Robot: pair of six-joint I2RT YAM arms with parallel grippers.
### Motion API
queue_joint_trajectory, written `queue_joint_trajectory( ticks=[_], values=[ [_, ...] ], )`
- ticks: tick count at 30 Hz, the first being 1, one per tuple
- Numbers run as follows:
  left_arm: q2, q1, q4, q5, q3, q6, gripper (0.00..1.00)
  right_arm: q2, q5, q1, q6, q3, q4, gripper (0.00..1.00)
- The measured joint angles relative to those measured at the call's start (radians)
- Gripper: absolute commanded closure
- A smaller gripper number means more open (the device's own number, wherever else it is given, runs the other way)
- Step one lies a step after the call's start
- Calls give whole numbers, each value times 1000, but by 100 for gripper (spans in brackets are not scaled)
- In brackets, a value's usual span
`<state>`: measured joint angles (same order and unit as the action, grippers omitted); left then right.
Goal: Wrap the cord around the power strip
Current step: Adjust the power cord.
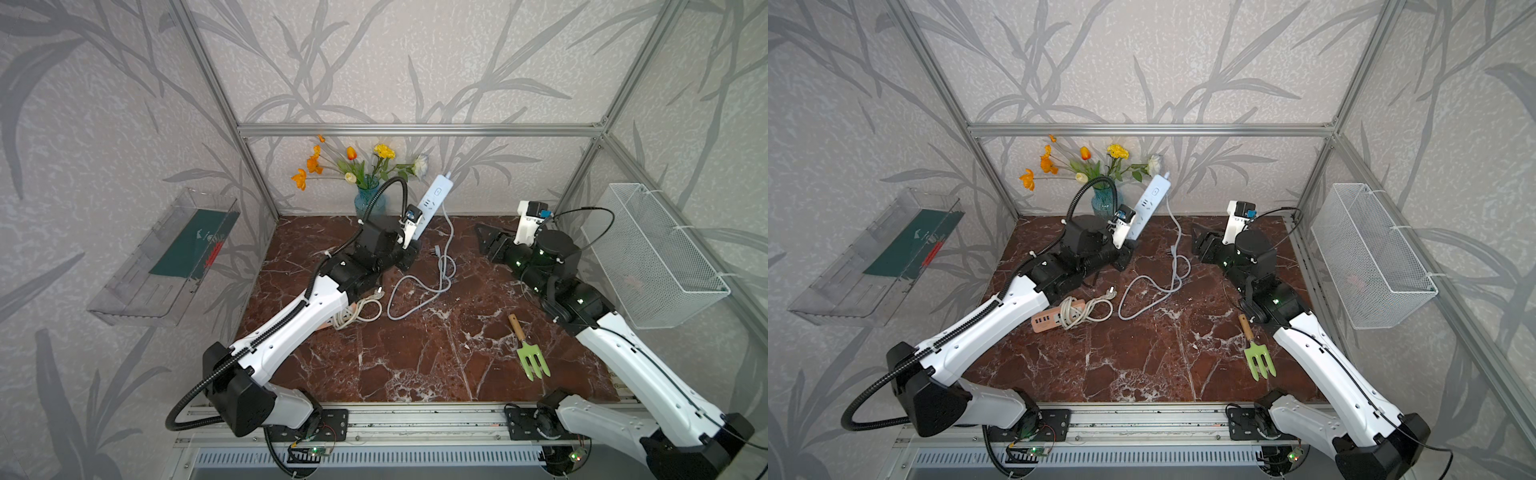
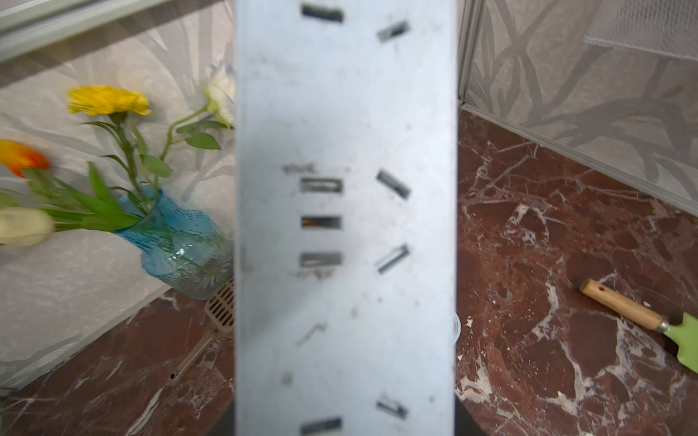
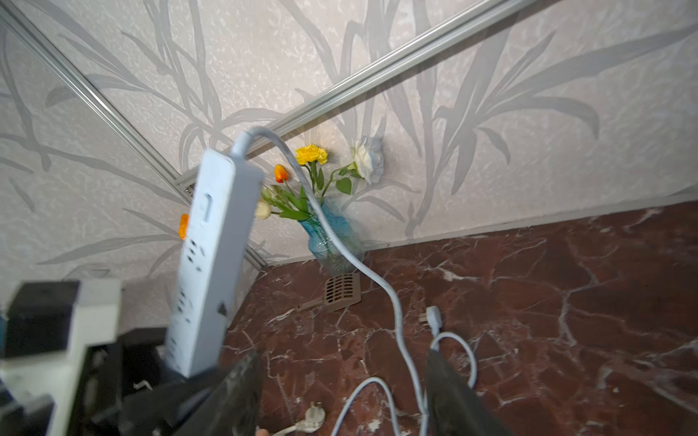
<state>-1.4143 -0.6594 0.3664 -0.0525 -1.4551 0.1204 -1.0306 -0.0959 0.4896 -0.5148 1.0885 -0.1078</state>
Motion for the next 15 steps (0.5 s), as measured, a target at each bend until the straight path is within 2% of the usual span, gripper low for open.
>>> queue_joint_trajectory(
  ticks=[4,10,15],
  values=[
    [-5,-3,42,21,-154,-12,100,2,7,-37,76,-78,42,20],
    [-7,-51,94,77,-288,-23,100,-196,86,-45,164,-187,252,19],
    [-8,-102,139,113,-333,-8,100,-350,166,-34,231,-164,379,18]
  ],
)
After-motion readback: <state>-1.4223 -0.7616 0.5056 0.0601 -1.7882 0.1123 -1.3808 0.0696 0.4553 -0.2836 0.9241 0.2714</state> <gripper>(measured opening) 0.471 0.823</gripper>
